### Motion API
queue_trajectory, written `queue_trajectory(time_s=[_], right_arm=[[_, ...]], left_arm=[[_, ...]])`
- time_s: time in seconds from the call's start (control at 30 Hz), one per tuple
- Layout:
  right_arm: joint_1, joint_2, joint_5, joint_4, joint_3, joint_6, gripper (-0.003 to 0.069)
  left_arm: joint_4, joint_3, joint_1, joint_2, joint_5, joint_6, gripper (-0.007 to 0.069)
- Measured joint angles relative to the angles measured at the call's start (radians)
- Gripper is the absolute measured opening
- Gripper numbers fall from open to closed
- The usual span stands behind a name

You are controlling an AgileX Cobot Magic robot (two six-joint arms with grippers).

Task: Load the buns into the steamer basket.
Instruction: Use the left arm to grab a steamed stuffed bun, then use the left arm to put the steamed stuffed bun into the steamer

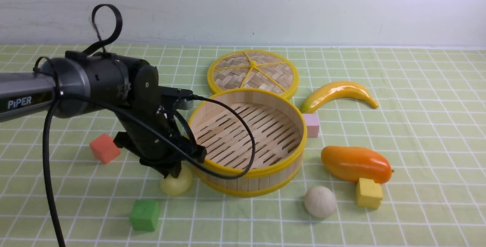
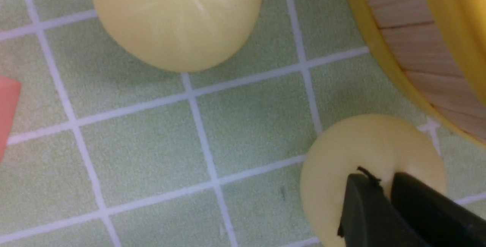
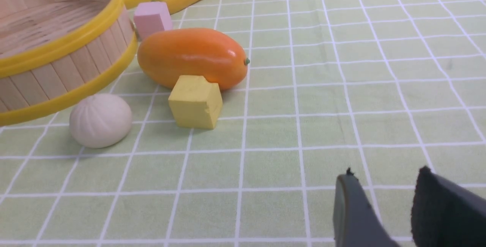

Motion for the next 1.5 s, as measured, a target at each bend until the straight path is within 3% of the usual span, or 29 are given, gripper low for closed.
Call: queue_trajectory(time_s=[0.1, 0.47, 0.63, 0.8, 1.07, 1.2, 1.5], right_arm=[[0.0, 0.0, 0.0, 0.0, 0.0, 0.0, 0.0239], [0.0, 0.0, 0.0, 0.0, 0.0, 0.0, 0.0239], [0.0, 0.0, 0.0, 0.0, 0.0, -0.001, 0.0239], [0.0, 0.0, 0.0, 0.0, 0.0, -0.001, 0.0239], [0.0, 0.0, 0.0, 0.0, 0.0, -0.001, 0.0239], [0.0, 0.0, 0.0, 0.0, 0.0, -0.001, 0.0239], [0.0, 0.0, 0.0, 0.0, 0.0, -0.001, 0.0239]], left_arm=[[-0.003, -0.001, 0.0, 0.0, 0.021, 0.008, -0.0013], [-0.041, -0.01, 0.0, -0.177, 0.099, 0.009, -0.0013], [-0.111, -0.104, -0.019, -0.233, 0.03, 0.086, -0.0013], [-0.162, -0.251, -0.03, -0.091, -0.053, 0.145, -0.0013], [-0.108, -0.369, -0.03, 0.168, -0.082, 0.15, -0.0001], [-0.108, -0.405, -0.03, 0.22, -0.09, 0.15, 0.006], [-0.124, -0.442, -0.029, 0.104, 0.036, 0.15, 0.0475]])
